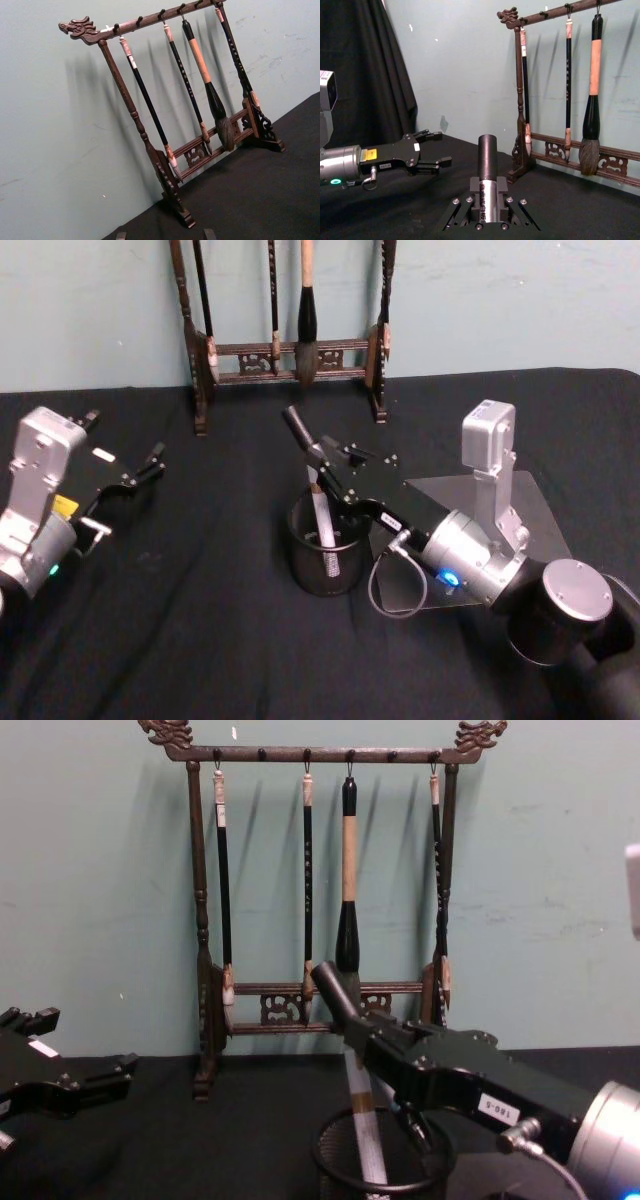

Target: Pick up the water-based marker from the table and place it into the pen holder.

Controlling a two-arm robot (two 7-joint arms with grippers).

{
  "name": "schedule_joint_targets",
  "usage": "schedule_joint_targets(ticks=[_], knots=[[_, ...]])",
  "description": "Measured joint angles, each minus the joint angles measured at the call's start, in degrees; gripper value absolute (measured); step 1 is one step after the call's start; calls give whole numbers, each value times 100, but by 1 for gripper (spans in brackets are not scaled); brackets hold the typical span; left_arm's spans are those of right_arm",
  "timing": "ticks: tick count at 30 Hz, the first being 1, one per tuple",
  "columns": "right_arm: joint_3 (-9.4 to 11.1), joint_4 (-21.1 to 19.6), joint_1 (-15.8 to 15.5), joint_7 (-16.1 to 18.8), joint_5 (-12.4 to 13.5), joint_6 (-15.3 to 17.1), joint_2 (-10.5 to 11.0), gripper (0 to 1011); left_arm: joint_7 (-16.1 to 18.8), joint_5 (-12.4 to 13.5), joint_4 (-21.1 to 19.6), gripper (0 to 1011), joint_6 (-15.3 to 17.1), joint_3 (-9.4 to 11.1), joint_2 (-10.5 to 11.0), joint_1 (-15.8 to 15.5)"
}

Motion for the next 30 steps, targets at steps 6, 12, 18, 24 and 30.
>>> schedule_joint_targets(ticks=[6, 12, 18, 24, 30], knots=[[-125, 38, 34, -111, 3, 8, 49, 199, 0, 0, 0, 1001, 0, 0, 0, 0], [-174, 38, 34, -173, -17, 12, 83, 199, 0, 0, 0, 1001, 0, 0, 0, 0], [-162, 36, 34, -168, -20, 16, 77, 199, 0, 0, 0, 1001, 0, 0, 0, 0], [-153, 32, 31, -160, -23, 17, 72, 257, 0, 0, 0, 1001, 0, 0, 0, 0], [-148, 30, 29, -153, -24, 17, 69, 452, 0, 0, 0, 1001, 0, 0, 0, 0]])
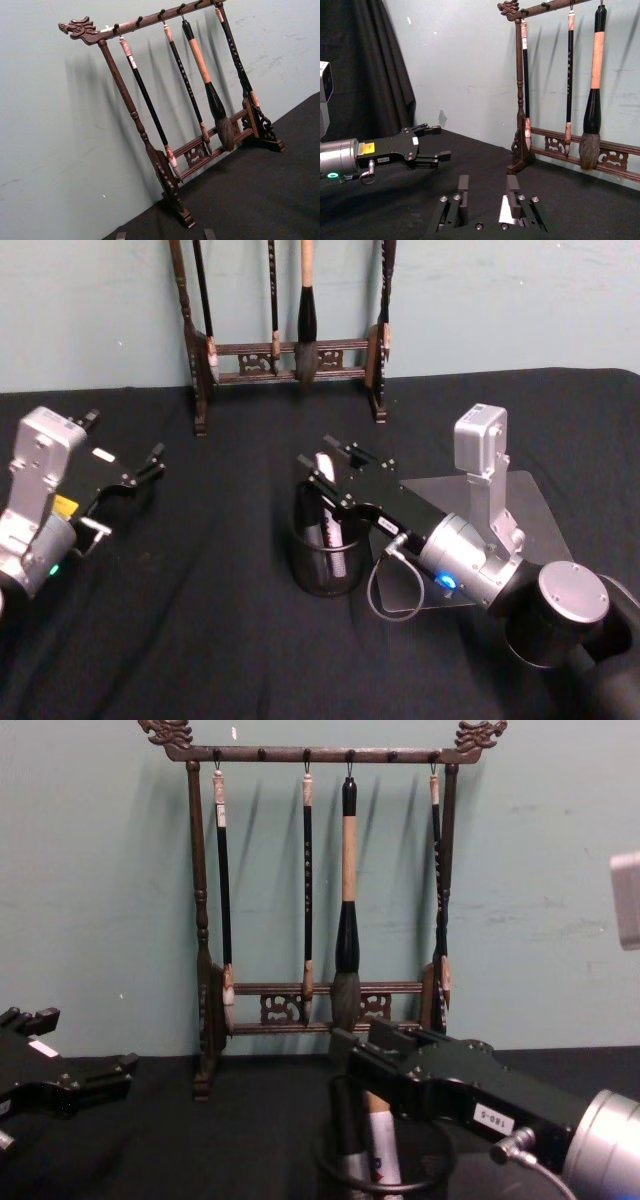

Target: Pick up the water-based marker from the table and place it into the pen holder.

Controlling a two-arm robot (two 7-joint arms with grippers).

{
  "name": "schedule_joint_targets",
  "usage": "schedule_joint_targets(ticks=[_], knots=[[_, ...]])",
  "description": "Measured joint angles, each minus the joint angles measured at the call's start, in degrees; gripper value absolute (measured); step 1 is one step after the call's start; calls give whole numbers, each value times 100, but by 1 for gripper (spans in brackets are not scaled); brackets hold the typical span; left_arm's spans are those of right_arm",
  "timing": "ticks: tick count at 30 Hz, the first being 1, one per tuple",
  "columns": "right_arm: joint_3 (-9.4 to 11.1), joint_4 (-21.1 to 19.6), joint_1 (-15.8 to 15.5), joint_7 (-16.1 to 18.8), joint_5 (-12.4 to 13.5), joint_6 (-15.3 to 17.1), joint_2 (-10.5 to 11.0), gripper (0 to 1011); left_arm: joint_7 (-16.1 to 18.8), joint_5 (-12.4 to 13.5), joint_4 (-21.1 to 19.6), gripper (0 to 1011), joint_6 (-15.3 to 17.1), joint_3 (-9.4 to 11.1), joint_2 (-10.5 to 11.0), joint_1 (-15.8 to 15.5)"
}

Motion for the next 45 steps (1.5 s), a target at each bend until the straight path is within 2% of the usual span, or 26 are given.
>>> schedule_joint_targets(ticks=[16, 21, 25, 27, 31, 35, 41, 45], knots=[[-3, -78, 25, -5, 67, -14, 38, 950, 0, 0, 0, 1001, 0, 0, 0, 0], [69, -291, 55, -125, 163, -113, 113, 1002, 0, 0, 0, 1001, 0, 0, 0, 0], [226, -482, 45, -349, 199, -234, 187, 1002, 0, 0, 0, 1001, 0, 0, 0, 0], [359, -600, 5, -580, 174, -251, 238, 1002, 0, 0, 0, 1001, 0, 0, 0, 0], [614, -756, -125, -1105, -25, -140, 309, 1002, 0, 0, 0, 1002, 0, 0, 0, 0], [876, -818, -317, -1623, -335, 56, 366, 1002, 0, 0, 0, 1001, 0, 0, 0, 0], [1027, -770, -516, -2100, -783, 269, 418, 1002, 0, 0, 0, 1001, 0, 0, 0, 0], [1051, -643, -595, -2377, -1155, 542, 451, 1002, 0, 0, 0, 1001, 0, 0, 0, 0]])
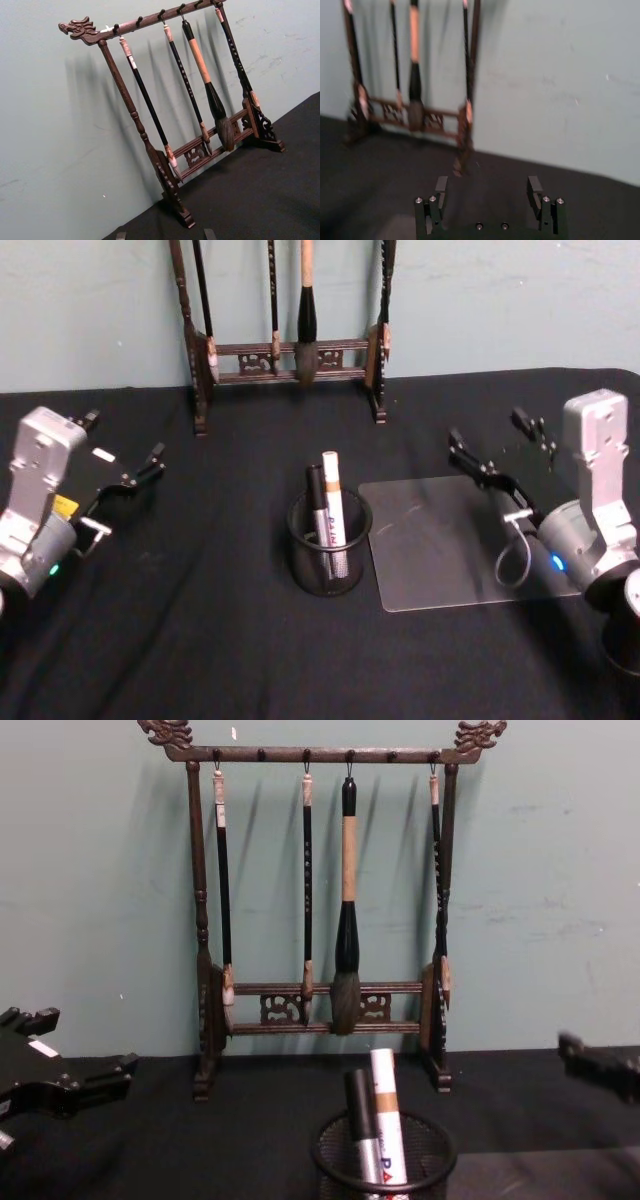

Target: Pick up the water-based marker from the table and place it into the pen holder.

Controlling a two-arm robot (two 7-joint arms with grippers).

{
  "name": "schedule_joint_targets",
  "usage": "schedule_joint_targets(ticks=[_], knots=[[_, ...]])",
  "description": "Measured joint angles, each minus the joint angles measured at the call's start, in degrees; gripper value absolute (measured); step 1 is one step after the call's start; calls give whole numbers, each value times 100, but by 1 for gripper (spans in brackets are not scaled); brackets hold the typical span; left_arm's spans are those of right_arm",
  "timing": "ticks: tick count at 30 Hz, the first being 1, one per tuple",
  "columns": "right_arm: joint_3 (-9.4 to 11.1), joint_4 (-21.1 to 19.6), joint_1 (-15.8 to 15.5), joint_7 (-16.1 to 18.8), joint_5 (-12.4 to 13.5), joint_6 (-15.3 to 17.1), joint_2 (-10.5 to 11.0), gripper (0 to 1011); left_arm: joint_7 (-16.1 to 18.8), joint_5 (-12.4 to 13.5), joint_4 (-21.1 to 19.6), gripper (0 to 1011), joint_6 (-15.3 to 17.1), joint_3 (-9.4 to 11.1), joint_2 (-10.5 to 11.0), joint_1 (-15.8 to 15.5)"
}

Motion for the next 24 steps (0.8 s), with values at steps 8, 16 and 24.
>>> schedule_joint_targets(ticks=[8, 16, 24], knots=[[-13, 222, -5, -135, -346, 372, -28, 1002, 0, 0, 0, 1001, 0, 0, 0, 0], [-18, 283, 8, -135, -404, 433, -52, 1002, 0, 0, 0, 1001, 0, 0, 0, 0], [-15, 262, 5, -142, -394, 418, -43, 1002, 0, 0, 0, 1001, 0, 0, 0, 0]])
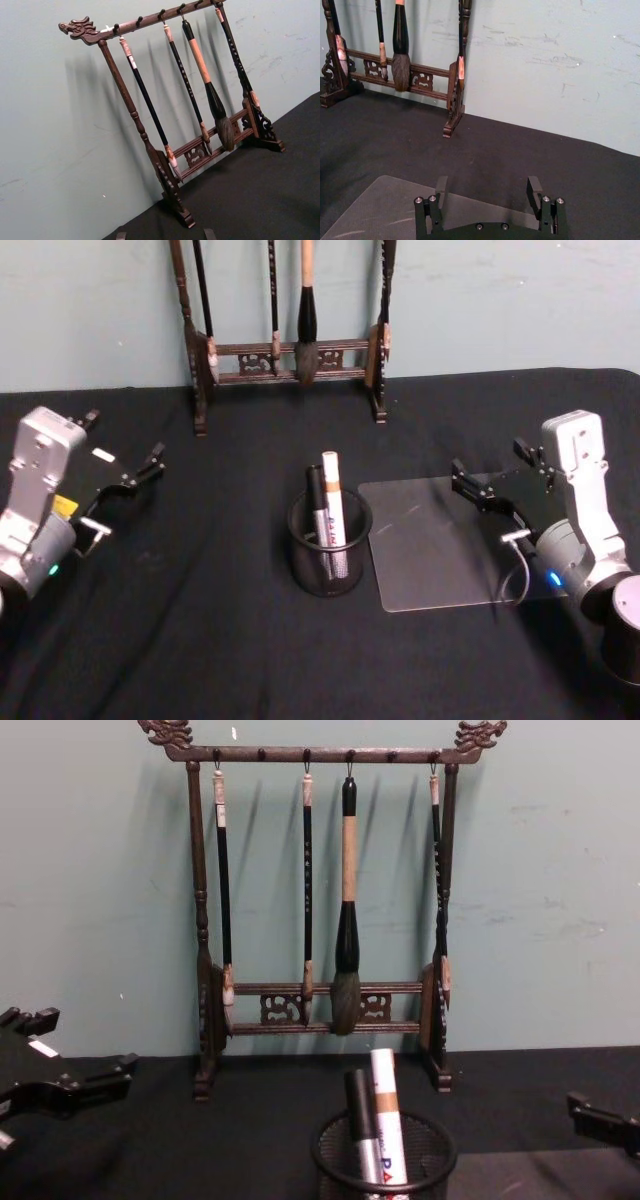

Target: Pick up the water-based marker from the table and place it into the pen holder.

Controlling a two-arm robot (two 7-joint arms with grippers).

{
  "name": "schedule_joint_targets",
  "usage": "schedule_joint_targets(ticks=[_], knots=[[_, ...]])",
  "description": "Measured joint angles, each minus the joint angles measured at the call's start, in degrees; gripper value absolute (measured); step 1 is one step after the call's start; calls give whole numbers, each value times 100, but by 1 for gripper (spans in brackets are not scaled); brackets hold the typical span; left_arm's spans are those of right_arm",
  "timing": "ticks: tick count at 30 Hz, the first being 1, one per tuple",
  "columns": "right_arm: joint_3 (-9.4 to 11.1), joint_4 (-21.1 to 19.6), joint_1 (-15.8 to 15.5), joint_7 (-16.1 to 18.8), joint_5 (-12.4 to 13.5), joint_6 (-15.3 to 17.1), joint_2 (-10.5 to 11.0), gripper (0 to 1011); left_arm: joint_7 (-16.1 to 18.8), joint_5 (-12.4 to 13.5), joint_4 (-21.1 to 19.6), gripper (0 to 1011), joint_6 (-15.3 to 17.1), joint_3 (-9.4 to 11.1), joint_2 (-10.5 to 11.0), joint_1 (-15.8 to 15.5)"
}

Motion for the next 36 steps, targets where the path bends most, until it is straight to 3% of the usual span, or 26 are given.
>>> schedule_joint_targets(ticks=[36], knots=[[5, -21, -7, -4, 21, -24, 9, 1002, 0, 0, 0, 1001, 0, 0, 0, 0]])
